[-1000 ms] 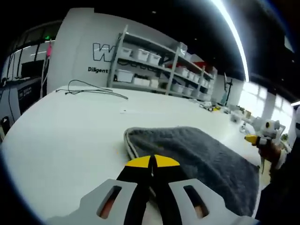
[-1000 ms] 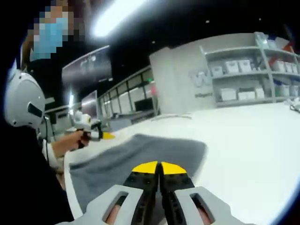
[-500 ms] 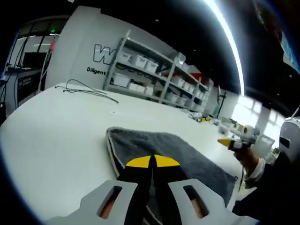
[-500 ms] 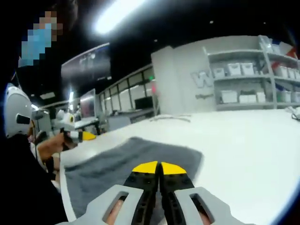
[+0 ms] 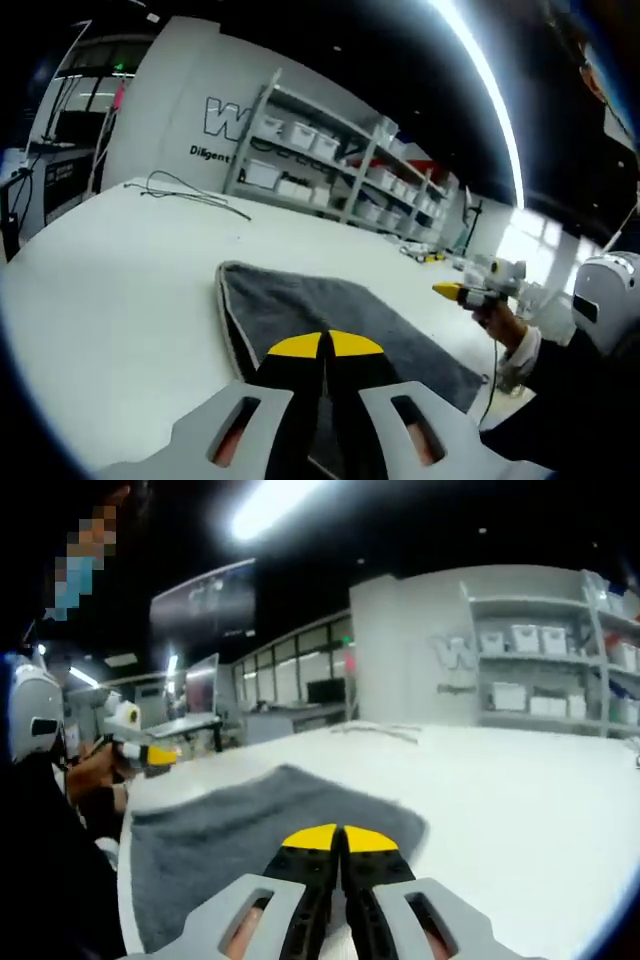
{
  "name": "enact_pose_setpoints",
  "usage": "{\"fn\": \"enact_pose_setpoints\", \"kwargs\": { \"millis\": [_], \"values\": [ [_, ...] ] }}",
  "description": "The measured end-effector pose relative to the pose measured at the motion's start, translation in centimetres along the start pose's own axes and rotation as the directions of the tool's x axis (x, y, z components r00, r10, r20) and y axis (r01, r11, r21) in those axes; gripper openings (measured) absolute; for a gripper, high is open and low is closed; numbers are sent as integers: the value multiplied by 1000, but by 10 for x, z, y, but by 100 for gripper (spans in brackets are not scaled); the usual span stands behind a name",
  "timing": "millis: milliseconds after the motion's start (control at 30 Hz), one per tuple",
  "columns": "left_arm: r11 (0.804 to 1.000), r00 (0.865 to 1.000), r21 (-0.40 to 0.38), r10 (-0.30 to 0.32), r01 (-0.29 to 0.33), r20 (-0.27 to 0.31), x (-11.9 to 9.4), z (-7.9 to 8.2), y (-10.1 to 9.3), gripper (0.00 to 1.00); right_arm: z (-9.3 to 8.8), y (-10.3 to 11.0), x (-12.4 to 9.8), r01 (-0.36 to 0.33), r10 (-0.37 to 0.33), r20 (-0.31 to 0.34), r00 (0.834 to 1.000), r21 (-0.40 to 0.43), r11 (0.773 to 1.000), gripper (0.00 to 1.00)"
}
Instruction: Open the folded towel by lifting each exposed corner and separating the folded layers until the towel lies flat within the target outline without major curled edges
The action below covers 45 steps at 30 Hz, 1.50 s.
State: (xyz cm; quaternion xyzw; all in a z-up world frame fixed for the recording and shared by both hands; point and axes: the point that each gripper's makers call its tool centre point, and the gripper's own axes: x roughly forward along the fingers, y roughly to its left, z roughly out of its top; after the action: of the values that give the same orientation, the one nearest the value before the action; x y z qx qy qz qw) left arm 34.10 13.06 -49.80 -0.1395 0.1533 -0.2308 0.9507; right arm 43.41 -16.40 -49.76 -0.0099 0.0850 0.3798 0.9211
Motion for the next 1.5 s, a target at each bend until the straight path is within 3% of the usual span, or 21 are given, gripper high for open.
{"fn": "enact_pose_setpoints", "kwargs": {
  "millis": [67, 133, 400, 600, 867, 1000, 1300, 1467, 1500],
  "values": [
    [1000, 1000, 13, 15, -15, 2, -4, -5, 0, 1, 9, 0, 4, -18, 21, 34, 999, -71, 997, 0],
    [995, 998, 77, 56, -58, 33, -7, -5, 5, 1, 10, -3, 11, -18, 21, 24, 999, -128, 992, 0],
    [981, 991, 137, 134, -134, 4, -21, -29, 12, 8, -1, -21, 40, -63, 60, -23, 998, -117, 991, 4],
    [979, 986, 124, 159, -164, 49, -28, -29, 13, 15, -8, -25, 52, -103, 92, -81, 992, -138, 985, 6],
    [967, 978, 145, 205, -209, 46, -36, -37, 14, 21, -9, -42, 66, -128, 116, -101, 988, -114, 985, 8],
    [963, 972, 135, 228, -233, 49, -41, -41, 17, 23, -10, -45, 70, -136, 118, -122, 985, -145, 980, 8],
    [965, 973, 135, 229, -227, 0, -46, -60, 12, 25, -27, -66, 85, -130, 96, -216, 972, -153, 980, 8],
    [980, 985, 112, 171, -168, -26, -46, -66, 0, 28, -51, -76, 94, -179, 114, -326, 938, -180, 967, 8],
    [979, 984, 119, 173, -168, -35, -46, -67, -1, 28, -51, -75, 97, -193, 125, -322, 938, -189, 963, 8]
  ]
}}
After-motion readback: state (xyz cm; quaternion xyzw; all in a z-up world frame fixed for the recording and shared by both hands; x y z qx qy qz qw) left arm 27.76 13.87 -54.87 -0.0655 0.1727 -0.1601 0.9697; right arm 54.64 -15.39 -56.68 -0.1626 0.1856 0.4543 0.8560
